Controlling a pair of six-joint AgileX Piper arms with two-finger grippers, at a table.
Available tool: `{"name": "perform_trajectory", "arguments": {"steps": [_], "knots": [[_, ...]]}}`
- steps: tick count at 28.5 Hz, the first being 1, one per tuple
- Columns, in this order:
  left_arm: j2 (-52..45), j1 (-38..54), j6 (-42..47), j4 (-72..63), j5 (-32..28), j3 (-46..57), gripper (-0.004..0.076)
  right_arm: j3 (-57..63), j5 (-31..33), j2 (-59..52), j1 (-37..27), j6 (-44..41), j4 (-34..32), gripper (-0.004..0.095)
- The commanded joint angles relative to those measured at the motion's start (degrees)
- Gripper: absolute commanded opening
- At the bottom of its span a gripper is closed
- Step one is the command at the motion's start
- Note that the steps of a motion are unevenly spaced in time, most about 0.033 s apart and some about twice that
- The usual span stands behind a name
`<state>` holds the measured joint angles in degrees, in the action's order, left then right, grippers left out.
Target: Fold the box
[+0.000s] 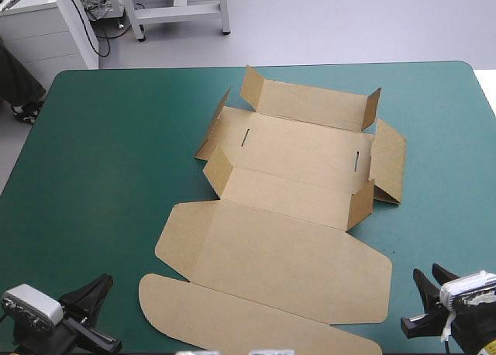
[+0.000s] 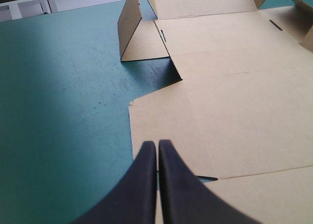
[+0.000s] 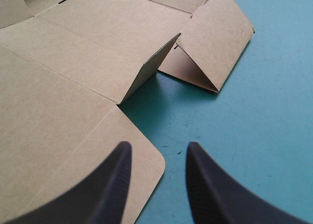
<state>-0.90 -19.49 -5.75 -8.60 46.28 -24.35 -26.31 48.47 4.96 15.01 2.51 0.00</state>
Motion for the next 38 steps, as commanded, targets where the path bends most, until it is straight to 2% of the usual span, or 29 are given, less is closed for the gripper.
{"name": "perform_trajectory", "arguments": {"steps": [1,4,12,16,20,32,38], "knots": [[-0.45,-0.14,0.2,-0.6,-4.44,-1.08,-0.0008,-1.38,-3.7,1.7,-0.24,0.65,0.33,0.0597],[-0.45,-0.14,0.2,-0.6,-4.44,-1.08,-0.0008,-1.38,-3.7,1.7,-0.24,0.65,0.33,0.0649],[-0.45,-0.14,0.2,-0.6,-4.44,-1.08,-0.0008,-1.41,-3.48,1.7,-0.24,-5.37,2.17,0.0647],[-0.45,-0.14,0.2,-0.6,-4.44,-1.08,-0.0008,-2.59,-0.63,4.42,-0.24,-9.57,1.75,0.0647],[-0.45,-0.14,0.2,-0.6,-4.44,-1.08,-0.0008,-5.57,3.08,10.89,-0.24,-10.31,1.86,0.0647],[-0.45,-0.14,0.2,-0.6,-4.44,-1.08,-0.0008,-20.45,3.44,36.08,-0.24,-10.11,3.95,0.0622],[-0.45,-0.14,-0.2,-0.6,-4.44,-1.08,-0.0008,-28.78,6.49,50.2,-0.24,-9.84,4.82,0.062]]}}
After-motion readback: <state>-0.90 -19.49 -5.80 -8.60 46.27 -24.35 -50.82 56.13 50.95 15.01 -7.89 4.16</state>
